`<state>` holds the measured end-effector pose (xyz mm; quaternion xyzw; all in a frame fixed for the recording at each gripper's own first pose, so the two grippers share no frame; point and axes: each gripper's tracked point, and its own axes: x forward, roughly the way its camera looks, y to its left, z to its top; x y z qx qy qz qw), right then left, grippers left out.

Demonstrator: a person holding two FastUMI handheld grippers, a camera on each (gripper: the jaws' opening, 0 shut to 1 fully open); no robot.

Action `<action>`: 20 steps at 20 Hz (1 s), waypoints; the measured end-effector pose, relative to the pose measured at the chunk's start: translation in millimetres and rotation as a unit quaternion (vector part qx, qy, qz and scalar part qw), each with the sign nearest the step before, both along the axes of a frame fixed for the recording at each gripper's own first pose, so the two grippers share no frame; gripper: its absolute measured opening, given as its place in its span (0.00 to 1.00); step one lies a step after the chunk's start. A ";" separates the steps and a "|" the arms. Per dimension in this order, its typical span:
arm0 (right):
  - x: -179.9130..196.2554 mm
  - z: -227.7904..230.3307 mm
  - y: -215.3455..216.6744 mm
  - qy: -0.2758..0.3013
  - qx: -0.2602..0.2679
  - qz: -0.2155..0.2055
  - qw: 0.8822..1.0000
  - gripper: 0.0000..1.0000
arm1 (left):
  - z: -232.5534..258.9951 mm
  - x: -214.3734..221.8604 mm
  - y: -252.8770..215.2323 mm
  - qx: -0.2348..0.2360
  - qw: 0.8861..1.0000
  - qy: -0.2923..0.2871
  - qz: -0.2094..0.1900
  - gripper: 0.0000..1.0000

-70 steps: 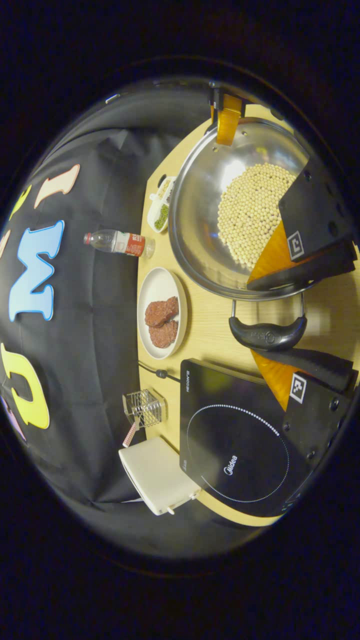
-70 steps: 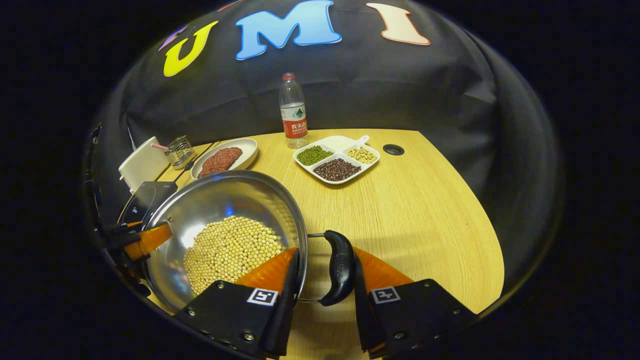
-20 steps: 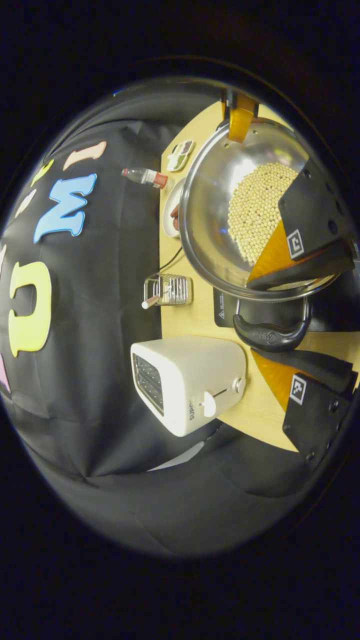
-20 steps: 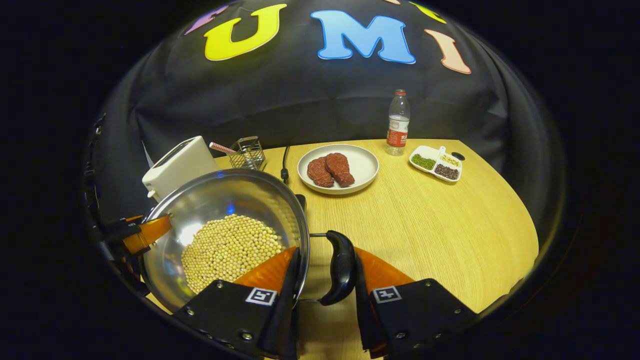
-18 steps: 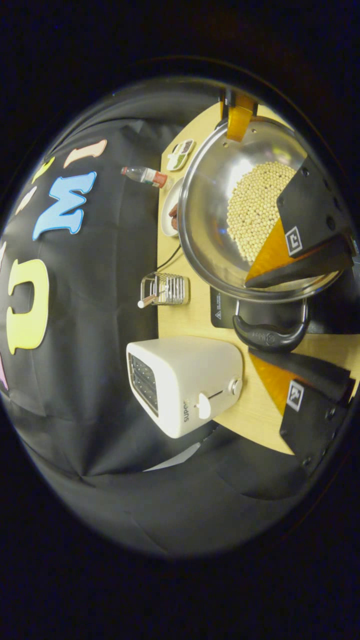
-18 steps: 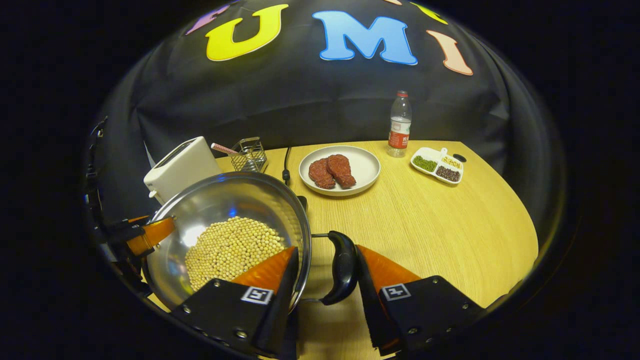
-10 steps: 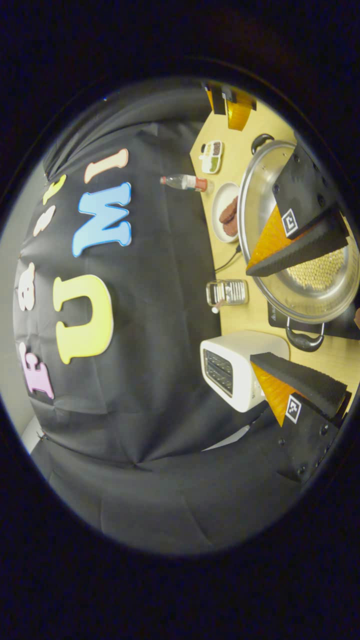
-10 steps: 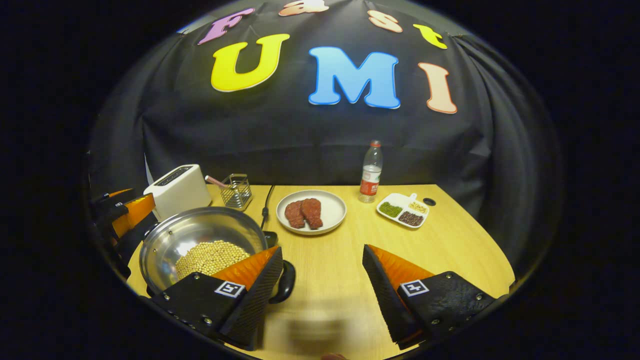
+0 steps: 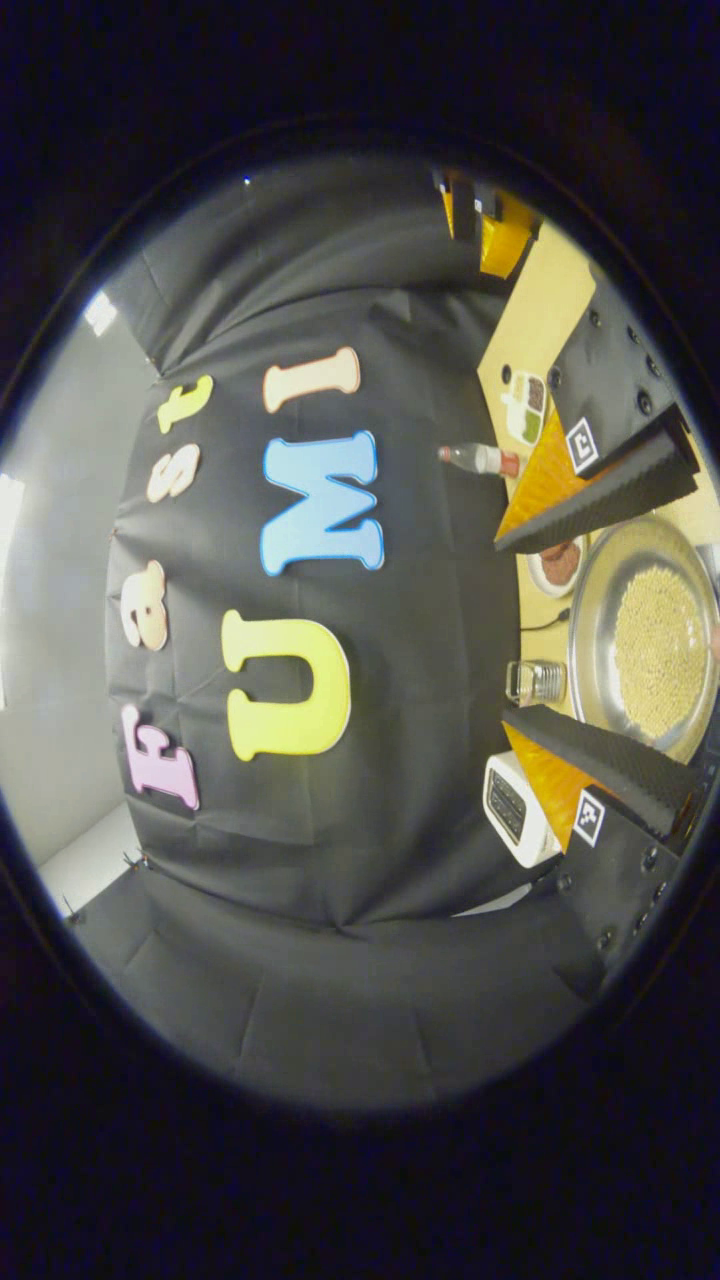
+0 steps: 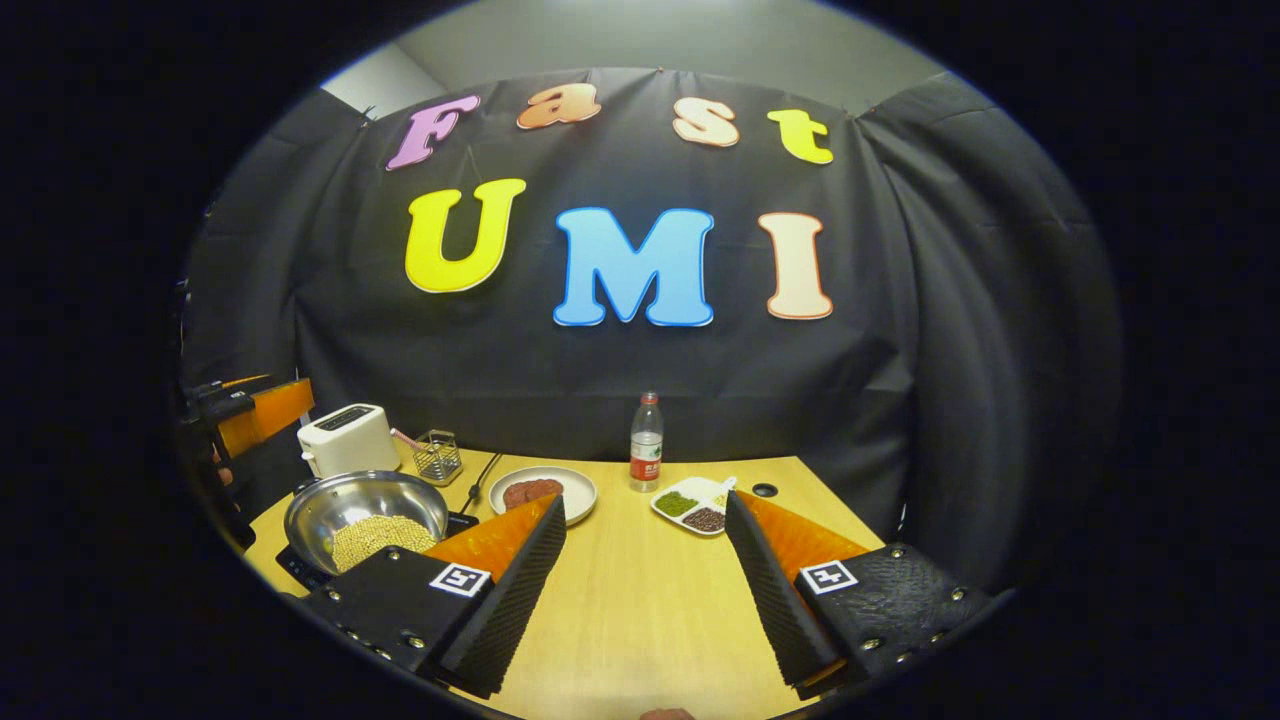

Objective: First push the handle of the pot to place it horizontally, then grasp the pot with both hands and set it on the induction cooktop.

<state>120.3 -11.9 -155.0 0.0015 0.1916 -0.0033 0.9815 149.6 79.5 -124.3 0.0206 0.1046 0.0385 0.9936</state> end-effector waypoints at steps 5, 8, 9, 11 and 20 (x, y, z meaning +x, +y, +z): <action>-30.1 39.8 -58.1 -0.042 0.016 0.015 0.999 0.97 | 41.8 -41.1 -65.4 0.020 0.999 -0.030 0.010 0.93; -43.0 66.2 -76.9 -0.067 0.003 0.025 0.997 0.97 | 60.0 -70.7 -85.7 0.013 0.999 -0.036 0.014 0.93; -47.9 76.0 -79.1 -0.076 0.004 0.026 0.997 0.97 | 61.6 -79.8 -87.6 0.009 0.999 -0.033 0.016 0.95; -56.8 92.5 -80.4 -0.096 0.008 0.020 0.995 0.97 | 66.8 -95.4 -84.4 0.011 0.999 -0.032 0.018 0.98; -75.0 122.0 -69.9 -0.140 0.019 -0.018 0.990 0.97 | 97.7 -133.9 -57.7 0.031 0.998 -0.060 0.005 1.00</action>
